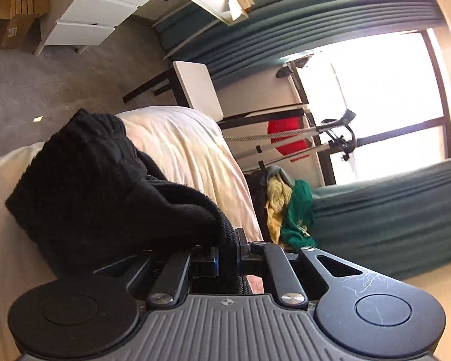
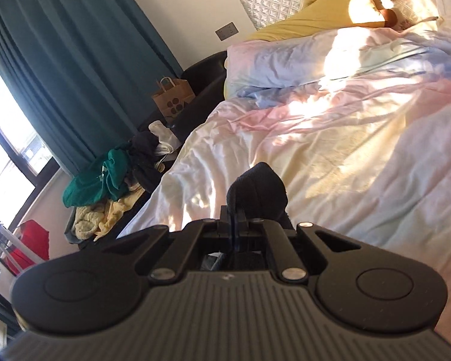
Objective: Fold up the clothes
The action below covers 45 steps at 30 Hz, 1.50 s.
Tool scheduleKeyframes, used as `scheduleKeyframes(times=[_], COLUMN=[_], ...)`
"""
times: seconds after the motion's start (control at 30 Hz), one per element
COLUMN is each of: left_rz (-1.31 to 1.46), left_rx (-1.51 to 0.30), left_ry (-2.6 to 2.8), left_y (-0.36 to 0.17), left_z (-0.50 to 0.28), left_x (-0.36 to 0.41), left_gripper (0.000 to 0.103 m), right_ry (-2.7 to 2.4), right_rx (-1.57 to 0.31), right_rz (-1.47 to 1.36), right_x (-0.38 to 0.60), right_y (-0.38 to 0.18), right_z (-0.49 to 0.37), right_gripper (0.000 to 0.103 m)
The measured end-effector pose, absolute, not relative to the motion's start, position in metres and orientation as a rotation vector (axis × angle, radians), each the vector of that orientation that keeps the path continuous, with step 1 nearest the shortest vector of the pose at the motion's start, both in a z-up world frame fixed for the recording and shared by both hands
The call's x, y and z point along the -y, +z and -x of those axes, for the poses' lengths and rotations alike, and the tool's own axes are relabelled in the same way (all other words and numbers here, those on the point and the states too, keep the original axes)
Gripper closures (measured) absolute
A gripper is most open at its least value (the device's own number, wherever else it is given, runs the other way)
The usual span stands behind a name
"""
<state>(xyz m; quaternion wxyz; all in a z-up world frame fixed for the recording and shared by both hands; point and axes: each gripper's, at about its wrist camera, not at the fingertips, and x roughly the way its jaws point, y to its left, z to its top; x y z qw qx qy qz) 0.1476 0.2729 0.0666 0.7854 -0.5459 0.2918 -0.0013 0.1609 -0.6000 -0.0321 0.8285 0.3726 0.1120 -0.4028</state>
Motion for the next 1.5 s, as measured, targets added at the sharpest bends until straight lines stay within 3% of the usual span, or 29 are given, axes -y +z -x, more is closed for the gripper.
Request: scheduleKeyframes(times=[0.3,0.43,0.57,0.63,0.67,0.7,0.77,0.8,0.87,1.0,1.03,1.13,1.23,1.5], left_rz=[1.092,1.088,1.085,1.071,1.064,1.057,1.041,1.034,1.048,1.077,1.109,1.229,1.253,1.242], left_rx=[-0.665,-0.732,-0.769,-0.773,-0.771,-0.762,-0.742,-0.732,-0.707,-0.659,-0.679,-0.779,-0.785,-0.743], left_ry=[0.183,0.217,0.167,0.129,0.109,0.079,0.018,-0.012,-0.029,-0.063,-0.063,-0.049,-0.078,-0.009], left_y=[-0.007,-0.049,-0.059,-0.050,-0.045,-0.039,-0.028,-0.022,-0.025,-0.030,-0.040,-0.066,-0.079,-0.118], left_z=[-0.339,-0.381,-0.382,-0.368,-0.361,-0.349,-0.325,-0.313,-0.270,-0.185,-0.169,-0.137,-0.137,-0.175], left_x=[-0.245,-0.240,-0.238,-0.237,-0.235,-0.232,-0.226,-0.222,-0.212,-0.190,-0.186,-0.177,-0.179,-0.194], left_gripper=[0.092,0.089,0.072,0.056,0.049,0.049,0.042,0.038,0.015,0.013,0.013,0.013,0.016,0.016], right_ry=[-0.895,-0.889,-0.791,-0.733,-0.703,-0.672,-0.620,-0.594,-0.523,-0.318,-0.280,-0.169,-0.099,-0.053], right_rx=[-0.412,-0.495,-0.506,-0.480,-0.466,-0.445,-0.411,-0.401,-0.381,-0.319,-0.337,-0.420,-0.538,-0.597], right_rz=[-0.637,-0.588,-0.633,-0.677,-0.699,-0.717,-0.750,-0.761,-0.797,-1.008,-1.072,-1.243,-1.304,-1.423], right_x=[0.623,0.626,0.632,0.631,0.630,0.627,0.616,0.607,0.588,0.539,0.528,0.494,0.467,0.450], right_y=[-0.095,-0.135,-0.151,-0.146,-0.143,-0.139,-0.130,-0.126,-0.121,-0.130,-0.136,-0.157,-0.171,-0.213], right_z=[-0.323,-0.351,-0.347,-0.334,-0.328,-0.319,-0.297,-0.286,-0.261,-0.201,-0.192,-0.171,-0.170,-0.196], right_gripper=[0.098,0.098,0.093,0.090,0.081,0.077,0.056,0.055,0.054,0.051,0.046,0.045,0.045,0.038])
